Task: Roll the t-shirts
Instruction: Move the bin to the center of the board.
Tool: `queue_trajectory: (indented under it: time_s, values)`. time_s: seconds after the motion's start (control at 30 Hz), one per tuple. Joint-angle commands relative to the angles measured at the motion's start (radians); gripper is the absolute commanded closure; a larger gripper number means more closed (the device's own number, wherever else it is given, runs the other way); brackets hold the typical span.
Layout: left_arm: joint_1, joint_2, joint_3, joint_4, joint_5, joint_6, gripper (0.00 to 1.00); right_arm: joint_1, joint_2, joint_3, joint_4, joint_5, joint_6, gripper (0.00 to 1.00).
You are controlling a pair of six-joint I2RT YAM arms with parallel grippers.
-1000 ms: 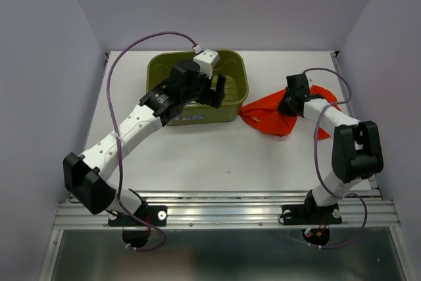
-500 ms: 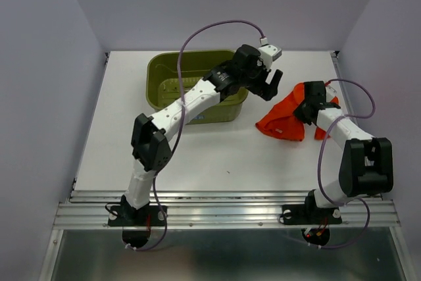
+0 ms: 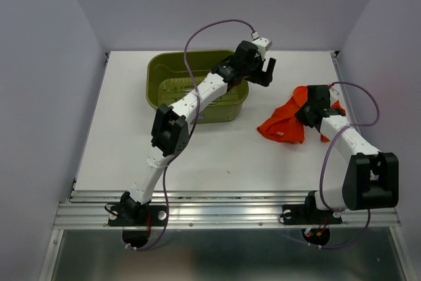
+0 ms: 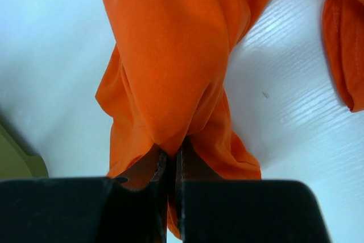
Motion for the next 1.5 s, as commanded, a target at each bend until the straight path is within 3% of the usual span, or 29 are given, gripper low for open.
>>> queue_trajectory:
  time_s: [0.0,0.73,1.03,1.17,1.47]
  values:
    - [0.062,0.010,0.057,0.040,-0.052,-0.022,0.05,0.002,-0.047,-0.006,0.008,-0.031,-0.025,0.99]
    - [0.407,-0.019,-0.027,-0.072,-0.322,-0.010,0.07,0.002,-0.073,0.069,-0.009,-0.117,-0.083,0.99]
    - [0.513,-0.091,-0.020,-0.098,-0.362,0.001,0.06,0.140,-0.096,0.238,0.085,-0.307,-0.144,0.98]
    - [0.504,-0.163,-0.009,-0.109,-0.278,0.015,0.06,0.211,-0.029,0.339,0.132,-0.307,-0.172,0.96]
    - [0.288,-0.453,-0.295,-0.140,-0.201,0.179,0.06,0.211,0.074,0.318,0.067,-0.120,-0.046,0.97]
